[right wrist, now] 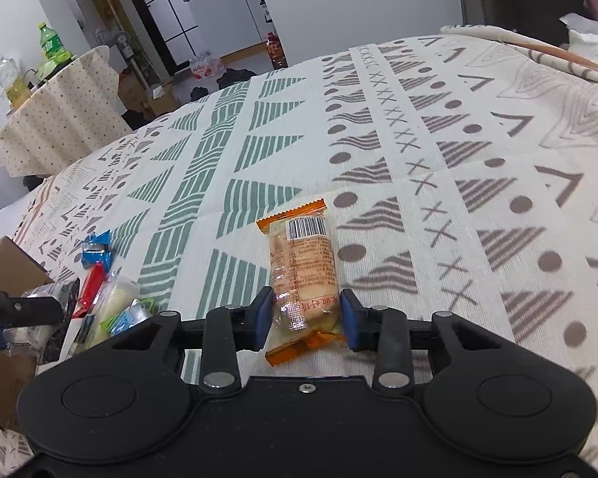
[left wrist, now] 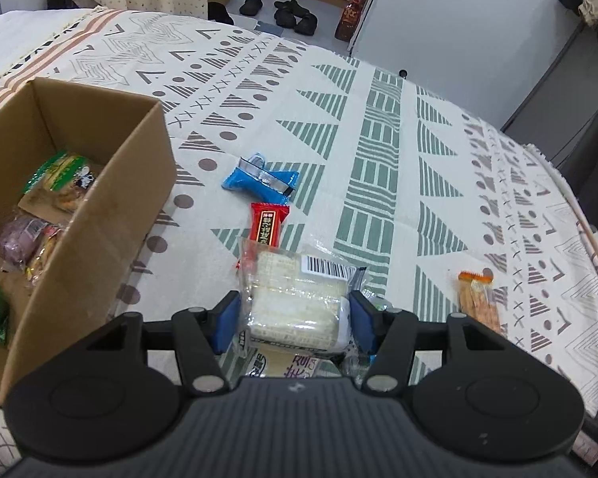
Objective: Organize snacks
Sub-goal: 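Grasp the white bread packet with the left gripper while the right gripper grasps the orange biscuit packet, then carry the white bread and orange biscuit packets over the cardboard box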
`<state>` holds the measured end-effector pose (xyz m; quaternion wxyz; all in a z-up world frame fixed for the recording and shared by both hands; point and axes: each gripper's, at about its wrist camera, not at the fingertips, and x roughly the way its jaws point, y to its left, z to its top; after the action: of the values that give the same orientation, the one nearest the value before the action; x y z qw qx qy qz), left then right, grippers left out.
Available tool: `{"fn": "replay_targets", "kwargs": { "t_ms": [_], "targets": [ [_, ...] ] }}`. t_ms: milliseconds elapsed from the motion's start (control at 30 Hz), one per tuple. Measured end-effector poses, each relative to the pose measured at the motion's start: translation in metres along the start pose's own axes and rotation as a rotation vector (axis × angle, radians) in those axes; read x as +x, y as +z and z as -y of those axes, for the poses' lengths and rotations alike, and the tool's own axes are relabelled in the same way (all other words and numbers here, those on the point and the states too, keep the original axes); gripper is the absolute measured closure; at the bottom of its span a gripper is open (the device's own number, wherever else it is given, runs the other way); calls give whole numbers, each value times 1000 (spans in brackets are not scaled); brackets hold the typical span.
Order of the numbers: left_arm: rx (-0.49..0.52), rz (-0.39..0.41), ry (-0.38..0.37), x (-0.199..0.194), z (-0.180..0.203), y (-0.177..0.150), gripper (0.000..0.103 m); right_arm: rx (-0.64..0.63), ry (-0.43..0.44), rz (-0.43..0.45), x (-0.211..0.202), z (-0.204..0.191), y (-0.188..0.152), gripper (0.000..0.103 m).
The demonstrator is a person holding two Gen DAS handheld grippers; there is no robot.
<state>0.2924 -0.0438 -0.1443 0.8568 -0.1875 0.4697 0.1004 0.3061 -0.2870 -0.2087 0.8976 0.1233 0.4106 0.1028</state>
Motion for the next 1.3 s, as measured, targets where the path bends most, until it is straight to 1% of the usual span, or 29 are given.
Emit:
{"fn": "replay_targets", "kwargs": {
  "t_ms": [100,267,433,667,767,900,1300],
  "targets": [
    [-1,31,-6,-12,-3,0,46,11,0,10,-12,-1,-2,68],
    [-21,70,-14,-30,-12,3,46,46,20,64,-38,-3,-1,68],
    [-55,109,-38,-50,-21,3,46,85,50,104,-62,-13,-12,68],
    [-87,142,-58,-72,-35,0,46,22,82,116,-80,-44,-9,68],
    [-105,139,-84,-75,-41,5,46,15,102,137,-88,-59,-5,68],
    [-117,162,-91,-82,-49,10,46,-4,128,158,-95,-82,0,68],
    [-237,210,-107,-99,-100,36,46,-53,202,186,-101,-146,16,68]
  ]
}}
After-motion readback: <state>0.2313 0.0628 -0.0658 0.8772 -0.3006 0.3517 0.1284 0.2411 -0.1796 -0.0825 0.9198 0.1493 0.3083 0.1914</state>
